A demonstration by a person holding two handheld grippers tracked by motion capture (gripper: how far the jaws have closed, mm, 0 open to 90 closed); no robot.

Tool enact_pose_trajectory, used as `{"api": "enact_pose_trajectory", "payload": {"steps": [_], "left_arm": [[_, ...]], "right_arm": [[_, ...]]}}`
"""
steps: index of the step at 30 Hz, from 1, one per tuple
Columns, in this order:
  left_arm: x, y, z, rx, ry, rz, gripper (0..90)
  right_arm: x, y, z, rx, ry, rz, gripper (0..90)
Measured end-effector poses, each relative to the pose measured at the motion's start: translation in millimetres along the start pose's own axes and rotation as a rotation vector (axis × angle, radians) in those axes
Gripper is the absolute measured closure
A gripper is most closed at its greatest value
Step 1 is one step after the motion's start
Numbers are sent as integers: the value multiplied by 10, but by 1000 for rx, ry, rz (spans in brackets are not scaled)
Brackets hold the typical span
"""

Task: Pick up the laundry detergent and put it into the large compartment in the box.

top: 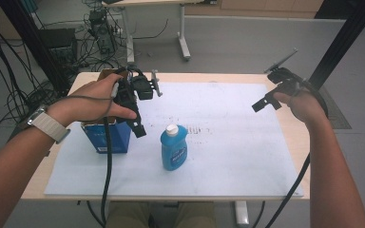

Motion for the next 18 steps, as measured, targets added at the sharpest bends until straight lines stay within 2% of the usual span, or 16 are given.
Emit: {"api": "enact_pose_trajectory", "payload": {"steps": [6,13,18], "left_arm": [[-23,-15,-24,-55,11,13,100],[-54,-10,-39,-73,42,12,93],[-98,-33,-83,-88,46,18,93]], "right_arm": [[-20,1,22,-3,5,-1,75],[-39,12,48,-10,9,-6,75],[-32,18,57,-9,8,-5,75]]}}
Point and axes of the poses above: each handheld gripper's, and its own axes: x roughly forward along the jaws, y roughly out of its underside, z roughly to its left, the point moved 2 cm from there along x, roughly forward along the jaws, and after that the axes turned 15 degrees about z, right-handed, at the moved point
